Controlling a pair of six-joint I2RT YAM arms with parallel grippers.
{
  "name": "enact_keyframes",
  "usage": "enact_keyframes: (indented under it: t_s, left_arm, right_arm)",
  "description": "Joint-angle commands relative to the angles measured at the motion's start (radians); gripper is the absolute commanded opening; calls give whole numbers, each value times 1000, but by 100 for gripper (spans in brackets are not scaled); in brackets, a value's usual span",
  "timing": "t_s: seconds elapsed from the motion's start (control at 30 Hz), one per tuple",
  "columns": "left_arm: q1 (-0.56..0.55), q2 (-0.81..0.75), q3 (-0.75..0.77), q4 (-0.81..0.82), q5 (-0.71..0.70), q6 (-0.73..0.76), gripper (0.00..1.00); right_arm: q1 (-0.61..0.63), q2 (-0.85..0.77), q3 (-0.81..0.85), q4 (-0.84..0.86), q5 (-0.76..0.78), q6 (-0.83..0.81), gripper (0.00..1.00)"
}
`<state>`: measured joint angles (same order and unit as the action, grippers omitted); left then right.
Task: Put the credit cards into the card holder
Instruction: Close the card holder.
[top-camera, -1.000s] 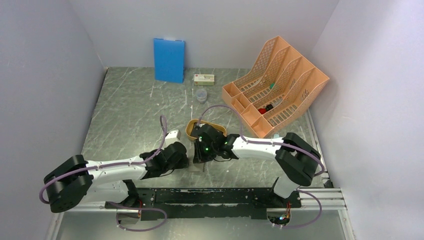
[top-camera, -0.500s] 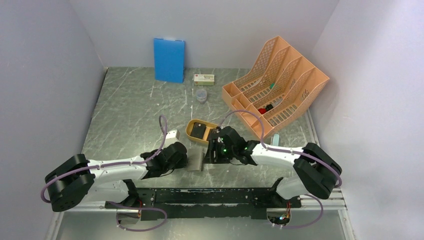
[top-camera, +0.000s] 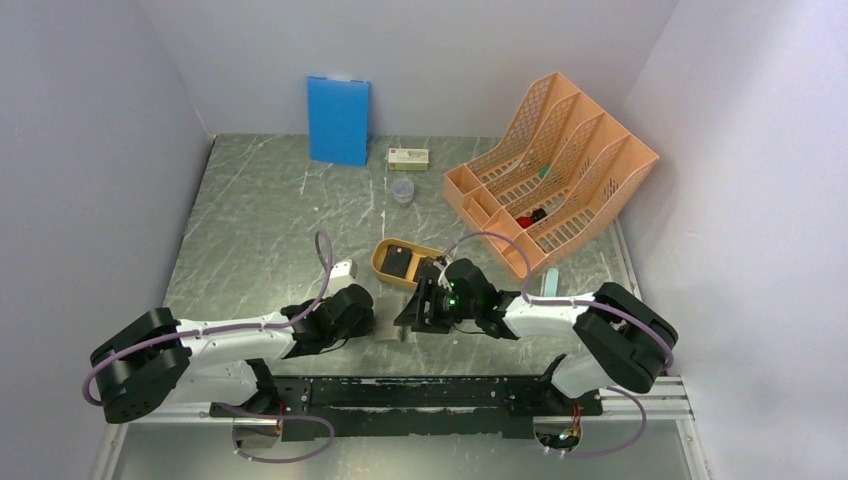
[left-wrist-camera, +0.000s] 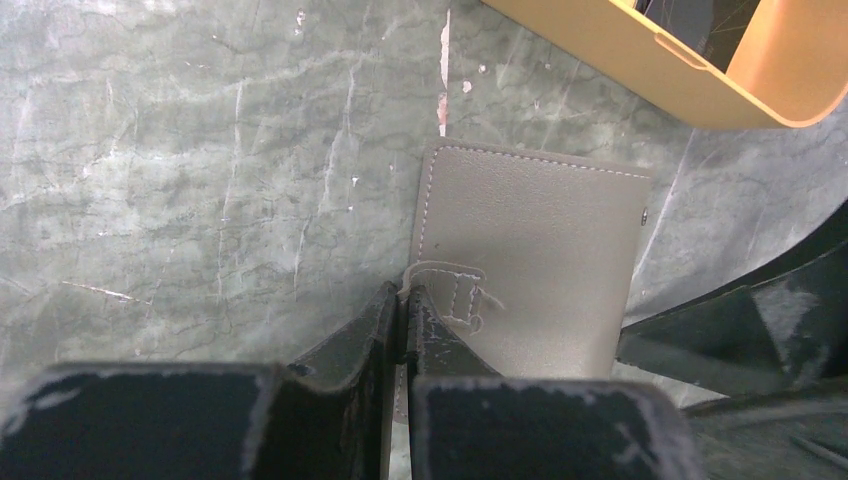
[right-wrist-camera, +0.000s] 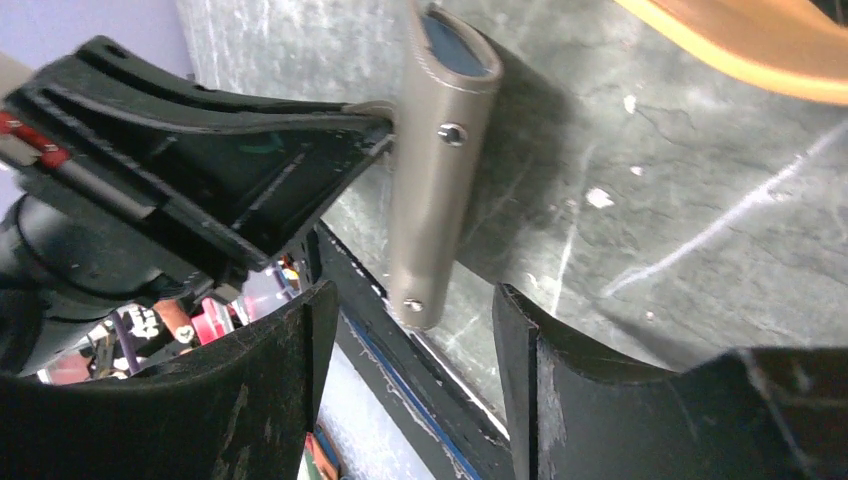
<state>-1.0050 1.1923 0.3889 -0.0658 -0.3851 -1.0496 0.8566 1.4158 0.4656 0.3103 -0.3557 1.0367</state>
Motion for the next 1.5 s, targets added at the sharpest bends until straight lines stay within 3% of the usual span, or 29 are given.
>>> enact_keyframes:
  t_s: [0.0,0.33,0.77,1.1,1.2,1.27,1.33,1.47]
  left_arm:
    - [8,38,-48,-72,-6,-5,8]
    - [7,56,-38,-71,9,-15,8]
    - [7,64,-40,-50,33,-21,7]
    - [7,51,-59,-37,48,-27,7]
    - [8,40,-63,-46,48,-27,7]
    - [8,26,-61,-55,46,-19,8]
    - [8,-2,-58,-77,41,-17,8]
    - [7,-130,-9,-198,7,-14,25]
  right_arm:
    - [-3,44,-41,124,-26,102,61]
    - [30,129,-60,210,-32,178,59]
    - [73,209,-13,234,5,222,47]
    - [97,216,10,239,39,208,29]
    - [102,202,20,227,56,186,17]
    - [106,182,32,204,65,159,4]
    - [123,128,52,145,109,111,0]
    - [154,0,163,-72,200,-53,0]
